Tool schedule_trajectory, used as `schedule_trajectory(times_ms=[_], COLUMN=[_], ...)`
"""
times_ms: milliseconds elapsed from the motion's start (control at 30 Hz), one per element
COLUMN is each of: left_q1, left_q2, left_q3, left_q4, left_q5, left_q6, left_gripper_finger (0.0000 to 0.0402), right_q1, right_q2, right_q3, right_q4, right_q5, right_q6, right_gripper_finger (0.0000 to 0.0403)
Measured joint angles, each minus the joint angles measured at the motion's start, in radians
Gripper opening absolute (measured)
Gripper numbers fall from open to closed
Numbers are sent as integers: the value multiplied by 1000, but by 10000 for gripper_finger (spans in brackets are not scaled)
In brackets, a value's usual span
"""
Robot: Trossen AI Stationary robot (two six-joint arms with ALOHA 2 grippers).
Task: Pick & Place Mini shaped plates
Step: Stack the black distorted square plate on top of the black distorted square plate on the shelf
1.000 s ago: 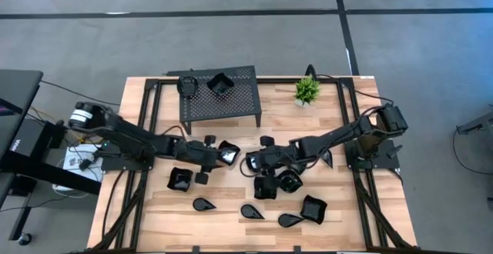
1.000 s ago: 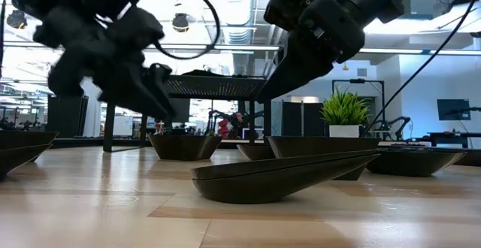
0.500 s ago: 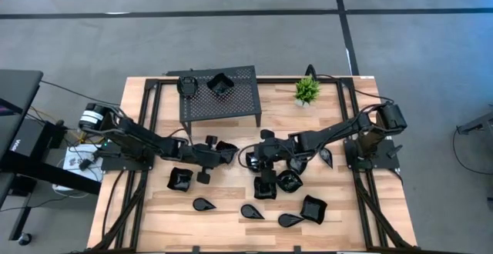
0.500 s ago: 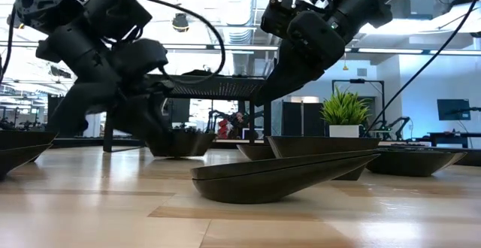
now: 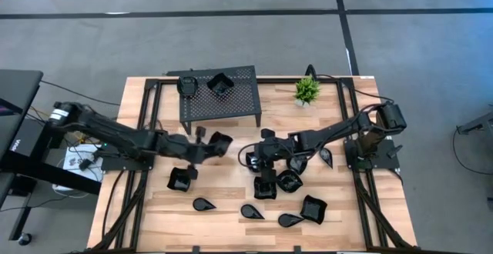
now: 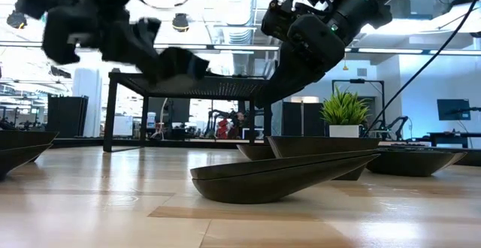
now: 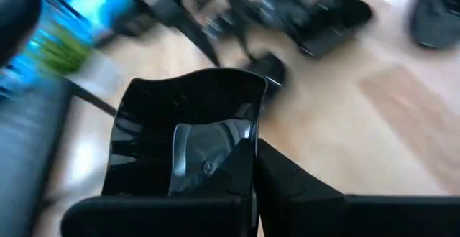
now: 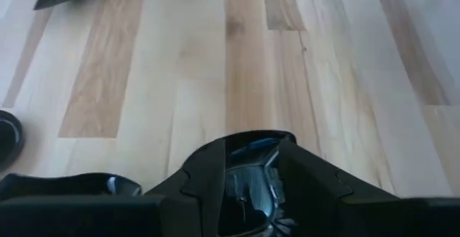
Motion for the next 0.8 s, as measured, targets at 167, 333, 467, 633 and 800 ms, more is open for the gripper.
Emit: schedule_trajectory(times_ms=[167,333,467,633,800], left_q1=[72,282,507,749,853], left_q2=[-129,-137,-72,35,91], left_q3=[72,180,260,288,288], left_q4=[13,5,-66,-103,-100], left_q5=[-119,-51,102,313,419], left_q6=[292,510,527,535,592], left_gripper_finger=[7,6,7,7,7], right_q1=[-6,-6,-14,-18,-18], right_q2=[0,0,0,0,0], right_q3=[0,0,0,0,0], right_q4=[3,8,22,22,19], right_q5=[1,1,2,2,1], right_q6=[0,-1,-2,-2,-2], right_gripper_finger=[127,127,127,127,127])
